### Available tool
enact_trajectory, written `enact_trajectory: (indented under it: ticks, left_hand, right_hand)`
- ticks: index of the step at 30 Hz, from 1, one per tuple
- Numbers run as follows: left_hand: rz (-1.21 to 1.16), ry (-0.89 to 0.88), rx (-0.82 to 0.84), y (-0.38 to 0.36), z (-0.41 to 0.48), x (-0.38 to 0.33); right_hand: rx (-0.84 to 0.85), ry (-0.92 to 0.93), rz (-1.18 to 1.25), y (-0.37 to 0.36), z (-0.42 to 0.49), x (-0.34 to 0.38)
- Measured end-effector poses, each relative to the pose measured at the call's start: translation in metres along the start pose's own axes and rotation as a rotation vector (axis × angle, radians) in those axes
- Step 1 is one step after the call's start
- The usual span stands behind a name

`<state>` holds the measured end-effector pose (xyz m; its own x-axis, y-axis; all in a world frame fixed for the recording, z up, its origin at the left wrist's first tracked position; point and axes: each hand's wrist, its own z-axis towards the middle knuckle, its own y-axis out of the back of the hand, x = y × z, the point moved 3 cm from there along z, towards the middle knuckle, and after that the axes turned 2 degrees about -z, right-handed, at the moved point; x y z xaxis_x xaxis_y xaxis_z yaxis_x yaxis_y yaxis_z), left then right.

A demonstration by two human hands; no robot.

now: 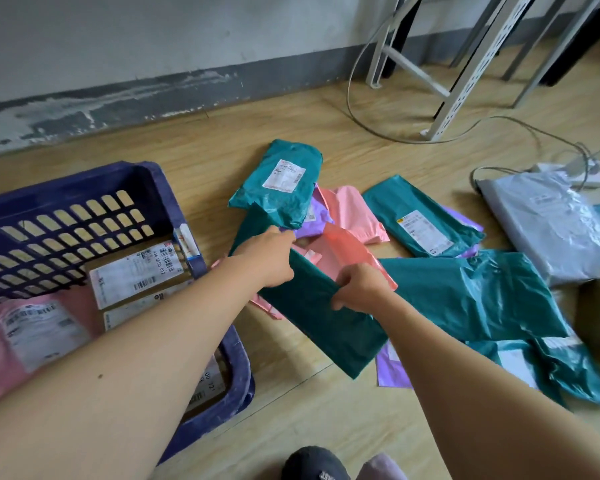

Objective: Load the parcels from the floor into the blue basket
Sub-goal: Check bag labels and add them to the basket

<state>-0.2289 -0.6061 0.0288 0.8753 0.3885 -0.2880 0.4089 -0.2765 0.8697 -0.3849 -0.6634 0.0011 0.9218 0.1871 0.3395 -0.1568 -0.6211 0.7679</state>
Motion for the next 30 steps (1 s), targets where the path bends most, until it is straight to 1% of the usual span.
enact_trajectory:
  ticks: [2,5,7,12,17,19,25,30]
  left_hand:
    - [-0.034,-0.041,-0.086,0.012,-0.013,-0.003]
    - [-0.004,-0.102,-0.197,0.033,-0.037,-0.007]
    - [0.050,-0.121,-0.278,0.049,-0.056,-0.010]
    - [0.278,-0.178,-0.475,0.081,-0.108,-0.012]
    - [0.329,-0.157,-0.591,0.104,-0.161,0.001]
    - [0.322,-0.139,-0.615,0.112,-0.180,0.008]
    - [0.299,-0.073,-0.661,0.124,-0.228,0.038]
    - [0.254,0.020,-0.647,0.122,-0.258,0.072]
  right_hand:
    - [-0.042,0.016,-0.020,0.021,-0.013,0.007]
    - [-0.110,0.057,-0.072,0.049,-0.038,0.023]
    - [-0.163,0.094,-0.105,0.063,-0.057,0.037]
    - [-0.303,0.182,-0.161,0.086,-0.103,0.066]
    - [-0.487,0.269,-0.294,0.100,-0.151,0.099]
    - [-0.549,0.343,-0.353,0.099,-0.174,0.115]
    - [-0.619,0.636,-0.516,0.073,-0.224,0.158]
    - [-0.620,0.799,-0.607,0.049,-0.237,0.192]
